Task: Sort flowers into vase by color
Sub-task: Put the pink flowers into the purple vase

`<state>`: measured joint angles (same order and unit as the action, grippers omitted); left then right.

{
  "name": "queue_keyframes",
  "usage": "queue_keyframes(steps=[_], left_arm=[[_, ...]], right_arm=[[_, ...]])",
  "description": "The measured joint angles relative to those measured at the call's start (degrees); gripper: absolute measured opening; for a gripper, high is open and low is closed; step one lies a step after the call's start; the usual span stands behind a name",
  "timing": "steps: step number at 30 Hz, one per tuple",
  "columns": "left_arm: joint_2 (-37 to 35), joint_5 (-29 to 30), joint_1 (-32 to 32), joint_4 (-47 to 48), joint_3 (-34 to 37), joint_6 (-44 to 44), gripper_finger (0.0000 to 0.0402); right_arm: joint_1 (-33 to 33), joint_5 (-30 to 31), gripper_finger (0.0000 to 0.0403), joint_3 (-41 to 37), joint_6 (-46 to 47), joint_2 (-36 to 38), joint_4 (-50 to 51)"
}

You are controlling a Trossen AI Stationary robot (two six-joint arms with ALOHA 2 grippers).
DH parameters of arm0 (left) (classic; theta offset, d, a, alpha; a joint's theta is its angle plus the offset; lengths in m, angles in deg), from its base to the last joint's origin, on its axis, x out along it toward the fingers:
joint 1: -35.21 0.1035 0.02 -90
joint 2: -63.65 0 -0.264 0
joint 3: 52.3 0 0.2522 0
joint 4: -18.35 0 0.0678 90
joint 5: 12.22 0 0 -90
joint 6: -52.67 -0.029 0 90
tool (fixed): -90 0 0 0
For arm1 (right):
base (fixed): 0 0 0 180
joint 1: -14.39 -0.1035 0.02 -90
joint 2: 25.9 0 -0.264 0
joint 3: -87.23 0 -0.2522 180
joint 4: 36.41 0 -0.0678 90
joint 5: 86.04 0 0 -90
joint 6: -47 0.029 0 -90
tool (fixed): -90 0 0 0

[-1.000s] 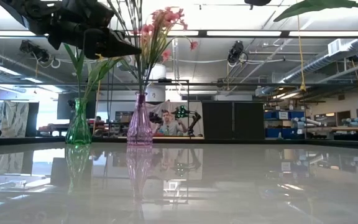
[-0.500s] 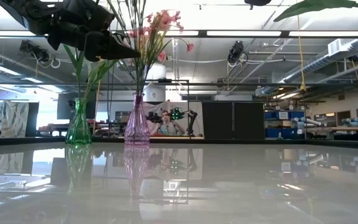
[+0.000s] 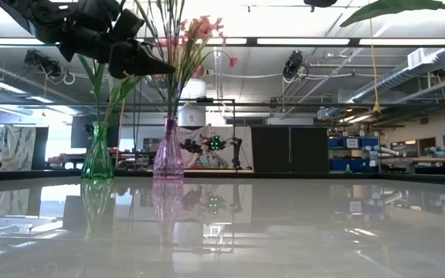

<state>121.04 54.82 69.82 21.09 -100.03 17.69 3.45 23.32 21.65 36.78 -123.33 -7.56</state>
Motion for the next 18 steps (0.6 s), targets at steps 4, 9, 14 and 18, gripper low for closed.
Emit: queue_keyframes(steps=[4, 9, 14, 18], left_arm=[[0.0, 0.0, 0.0, -0.9, 0.0, 1.1, 0.0009], [0.0, 0.0, 0.0, -1.0, 0.0, 1.3, 0.001], [0.0, 0.0, 0.0, -1.0, 0.0, 2.1, 0.0038], [0.0, 0.0, 0.0, -1.0, 0.0, 3.1, 0.0063]], right_arm=[[0.0, 0.0, 0.0226, 0.0, 0.0, 0.0, 0.0], [0.0, 0.0, 0.0226, 0.0, 0.0, 0.0, 0.0], [0.0, 0.0, 0.0226, 0.0, 0.0, 0.0, 0.0], [0.0, 0.0, 0.0226, 0.0, 0.0, 0.0, 0.0]])
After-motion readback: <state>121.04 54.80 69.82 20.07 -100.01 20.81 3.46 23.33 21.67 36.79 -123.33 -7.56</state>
